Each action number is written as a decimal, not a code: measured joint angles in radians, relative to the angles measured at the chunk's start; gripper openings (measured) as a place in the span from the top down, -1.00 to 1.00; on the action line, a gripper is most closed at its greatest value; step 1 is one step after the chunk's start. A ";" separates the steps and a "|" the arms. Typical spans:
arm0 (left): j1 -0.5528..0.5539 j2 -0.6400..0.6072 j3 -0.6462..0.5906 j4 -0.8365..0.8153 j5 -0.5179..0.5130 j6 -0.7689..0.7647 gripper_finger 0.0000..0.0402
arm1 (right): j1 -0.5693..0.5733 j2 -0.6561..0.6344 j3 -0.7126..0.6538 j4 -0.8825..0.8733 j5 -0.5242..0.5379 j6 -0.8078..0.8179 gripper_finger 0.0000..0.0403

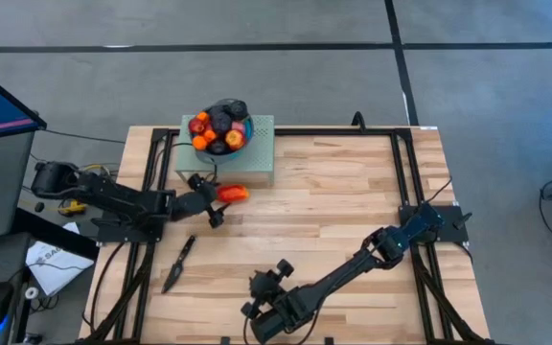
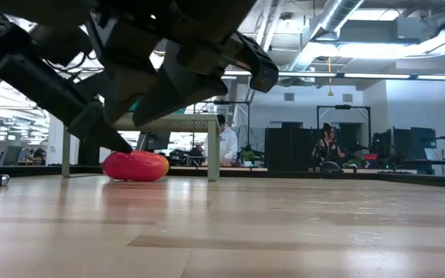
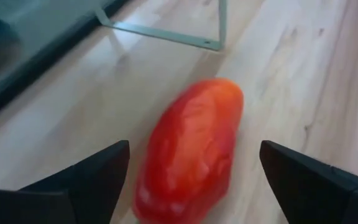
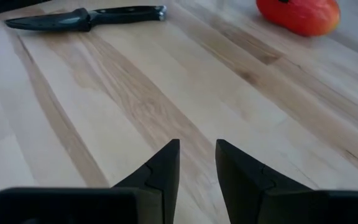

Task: Pick & Place Fruit
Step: Put the orange mango into the blue strainer bowl on the shelf

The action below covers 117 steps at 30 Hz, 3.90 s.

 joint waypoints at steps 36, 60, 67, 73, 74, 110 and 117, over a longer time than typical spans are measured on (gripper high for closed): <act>-0.231 0.033 -0.002 0.130 0.464 0.053 -0.49 | 0.092 -0.002 0.155 -0.317 0.054 0.019 0.52; -0.254 0.053 0.000 0.192 0.486 0.077 -0.78 | 0.086 0.007 0.029 -0.294 0.232 0.429 0.52; -0.253 0.126 0.003 0.213 0.476 0.042 -0.72 | 0.101 0.003 0.024 -0.245 0.103 0.377 0.52; -0.256 0.191 0.001 0.244 0.499 0.031 -0.71 | 0.080 0.000 0.063 -0.229 -0.117 0.126 0.52; -0.256 0.204 0.000 0.245 0.499 0.027 -0.71 | 0.072 0.000 0.063 -0.225 -0.127 0.105 0.52; -0.261 -0.005 0.000 0.269 0.491 0.003 -0.71 | 0.042 -0.065 0.013 -0.153 -0.137 0.227 -0.86; -0.276 -0.029 0.000 0.250 0.490 0.063 -0.70 | -0.034 -0.063 0.011 -0.146 -0.063 0.118 -0.84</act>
